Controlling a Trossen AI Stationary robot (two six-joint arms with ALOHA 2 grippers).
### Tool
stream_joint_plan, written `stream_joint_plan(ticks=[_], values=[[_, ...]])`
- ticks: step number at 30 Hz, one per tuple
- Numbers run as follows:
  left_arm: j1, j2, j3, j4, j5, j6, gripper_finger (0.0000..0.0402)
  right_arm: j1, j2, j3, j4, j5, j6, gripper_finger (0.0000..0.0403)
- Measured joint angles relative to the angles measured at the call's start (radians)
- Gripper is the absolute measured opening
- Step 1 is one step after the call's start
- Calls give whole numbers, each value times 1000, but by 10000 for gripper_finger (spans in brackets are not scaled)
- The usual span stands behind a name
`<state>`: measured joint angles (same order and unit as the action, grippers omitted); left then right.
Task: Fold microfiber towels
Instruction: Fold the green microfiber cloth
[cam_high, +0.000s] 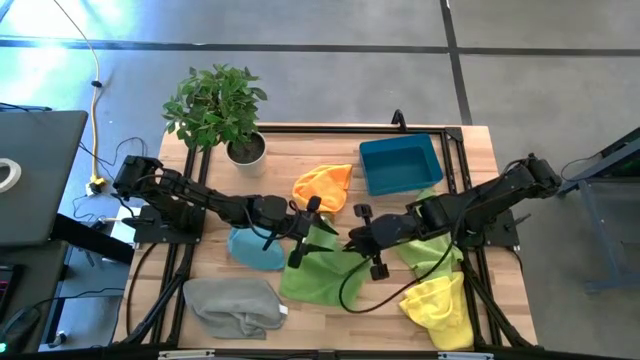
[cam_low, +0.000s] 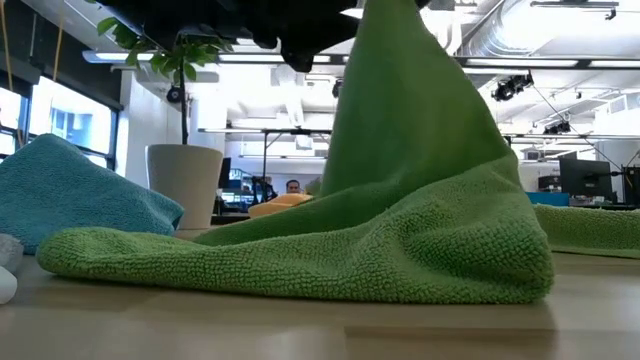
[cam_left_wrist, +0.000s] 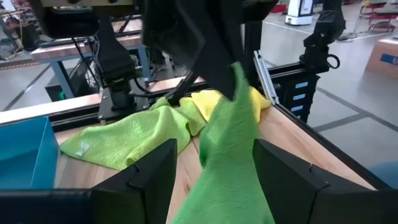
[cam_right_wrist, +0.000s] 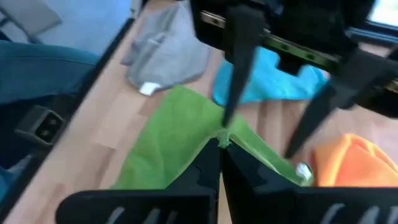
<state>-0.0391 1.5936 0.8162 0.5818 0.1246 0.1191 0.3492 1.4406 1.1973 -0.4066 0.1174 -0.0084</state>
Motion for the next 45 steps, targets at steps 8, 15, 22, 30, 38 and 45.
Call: stream_joint_plan(ticks=[8,15,22,30,38,45], values=[[0,0,0,0,58,8,203,0,0,0,20,-25,-11,0],[-5,1,0,35,184,25,203,-4,0,0,99,-83,-130,0],[8,1,12,97,150,40,203,-9,0,0,145,-156,-28,0],[-2,1,25,95,403,50,203,-32,0,0,180,-152,228,0],[-27,1,25,20,425,50,203,-37,0,0,114,-160,307,0],[-47,1,25,-170,425,53,203,-28,0,0,107,-152,269,0]])
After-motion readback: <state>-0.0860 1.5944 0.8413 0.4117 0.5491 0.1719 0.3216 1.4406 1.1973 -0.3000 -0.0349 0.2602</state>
